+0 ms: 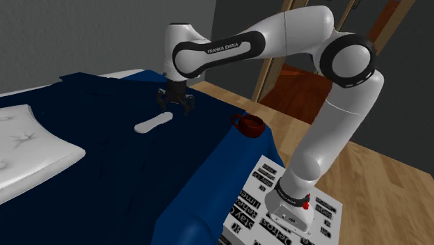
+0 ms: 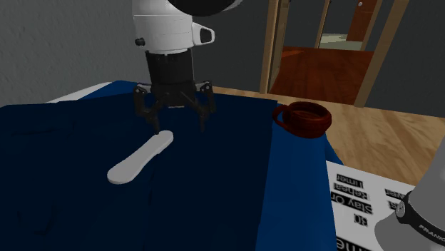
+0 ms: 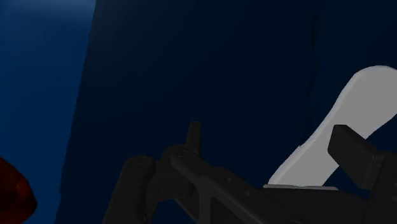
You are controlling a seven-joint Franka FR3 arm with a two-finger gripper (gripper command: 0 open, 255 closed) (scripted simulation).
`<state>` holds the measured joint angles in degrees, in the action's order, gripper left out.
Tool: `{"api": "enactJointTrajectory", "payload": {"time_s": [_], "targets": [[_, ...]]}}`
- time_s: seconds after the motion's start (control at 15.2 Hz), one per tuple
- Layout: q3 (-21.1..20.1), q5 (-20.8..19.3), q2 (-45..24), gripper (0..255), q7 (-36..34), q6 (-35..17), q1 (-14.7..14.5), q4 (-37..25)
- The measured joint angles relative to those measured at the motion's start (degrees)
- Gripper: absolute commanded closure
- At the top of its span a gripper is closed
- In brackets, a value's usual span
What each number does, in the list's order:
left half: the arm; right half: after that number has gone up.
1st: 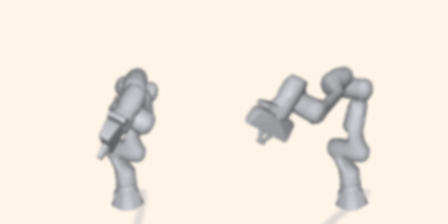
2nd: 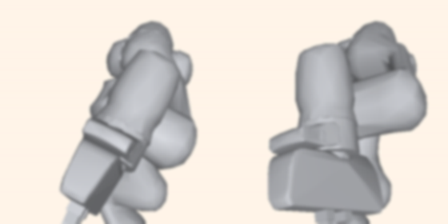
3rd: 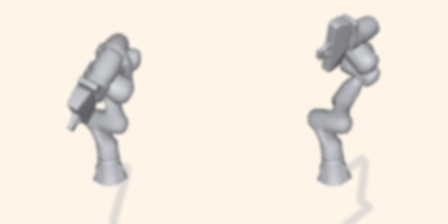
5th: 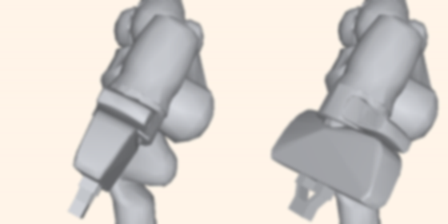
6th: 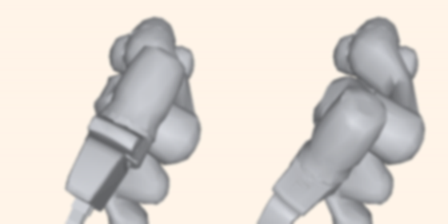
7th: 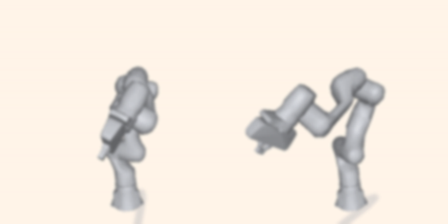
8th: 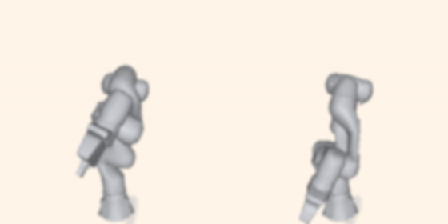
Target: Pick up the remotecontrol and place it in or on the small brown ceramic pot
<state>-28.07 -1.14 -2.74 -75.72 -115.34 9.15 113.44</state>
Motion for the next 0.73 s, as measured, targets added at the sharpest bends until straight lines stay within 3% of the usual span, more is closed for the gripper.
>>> {"api": "enactJointTrajectory", "payload": {"time_s": [0.4,0.73], "targets": [[1.8,-6.7,-14.1,0,-14.1,-1.9,-2.4,-11.5],[4.9,-9.8,-23.9,0,-22.7,-1.8,-4.8,-21.5]]}}
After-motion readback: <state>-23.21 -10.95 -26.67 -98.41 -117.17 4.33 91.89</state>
